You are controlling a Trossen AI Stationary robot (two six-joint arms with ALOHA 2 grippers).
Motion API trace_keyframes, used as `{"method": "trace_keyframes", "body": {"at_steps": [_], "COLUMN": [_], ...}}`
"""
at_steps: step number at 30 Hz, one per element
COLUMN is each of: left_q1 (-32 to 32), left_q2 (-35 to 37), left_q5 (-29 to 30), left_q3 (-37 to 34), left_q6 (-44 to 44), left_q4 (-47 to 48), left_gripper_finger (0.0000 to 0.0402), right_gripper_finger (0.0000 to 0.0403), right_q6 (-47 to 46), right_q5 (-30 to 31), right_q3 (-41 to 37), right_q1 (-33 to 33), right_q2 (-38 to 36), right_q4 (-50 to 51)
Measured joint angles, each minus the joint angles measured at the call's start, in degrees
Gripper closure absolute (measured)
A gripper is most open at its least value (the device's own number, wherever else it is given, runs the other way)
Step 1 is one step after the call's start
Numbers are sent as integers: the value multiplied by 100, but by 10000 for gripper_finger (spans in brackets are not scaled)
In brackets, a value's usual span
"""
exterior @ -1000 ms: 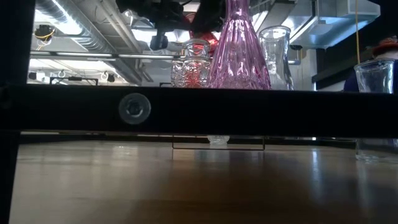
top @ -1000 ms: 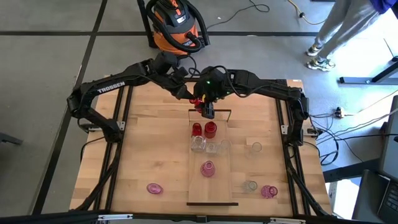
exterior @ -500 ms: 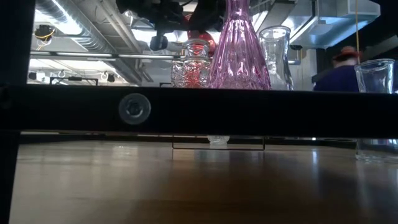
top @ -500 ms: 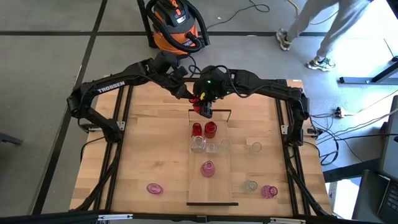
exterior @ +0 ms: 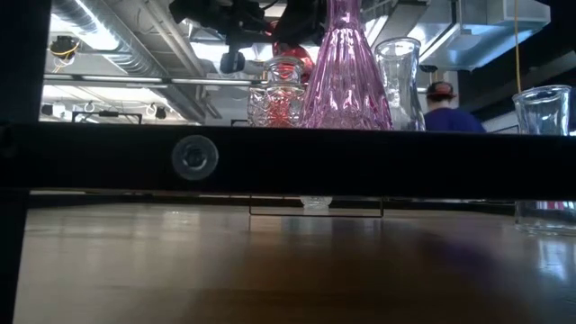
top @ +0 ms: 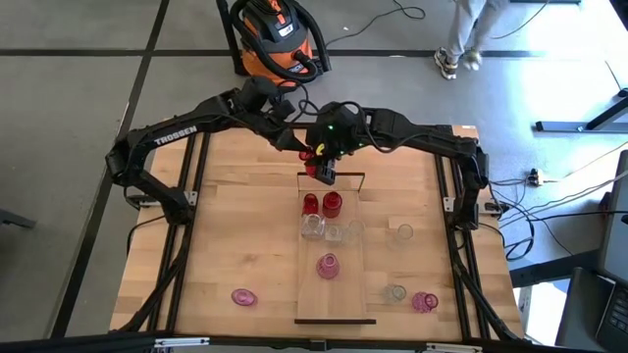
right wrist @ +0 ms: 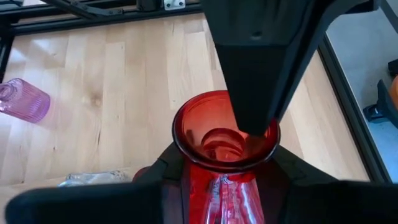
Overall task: Sort vases onto shelf
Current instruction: Put the red vase on the shelf aligned with the other red vases
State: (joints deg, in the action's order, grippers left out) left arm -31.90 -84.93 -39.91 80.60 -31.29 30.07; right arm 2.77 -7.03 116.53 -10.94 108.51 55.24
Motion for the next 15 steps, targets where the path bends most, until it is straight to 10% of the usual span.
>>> {"method": "trace_keyframes", "body": {"at_steps": [15], "left_q1": [-396], "left_q2": [256], "left_q5": [-61], "left_q3": [24], "left_q6": [180], "left_q4": [-357], "left_gripper_finger": [339], "right_gripper_finger": [297], "right_q6": [-142], "right_q5": [-49], "right_q3": [-115], "right_q1": [12], "right_q2": [4], "right_q4": [701]}}
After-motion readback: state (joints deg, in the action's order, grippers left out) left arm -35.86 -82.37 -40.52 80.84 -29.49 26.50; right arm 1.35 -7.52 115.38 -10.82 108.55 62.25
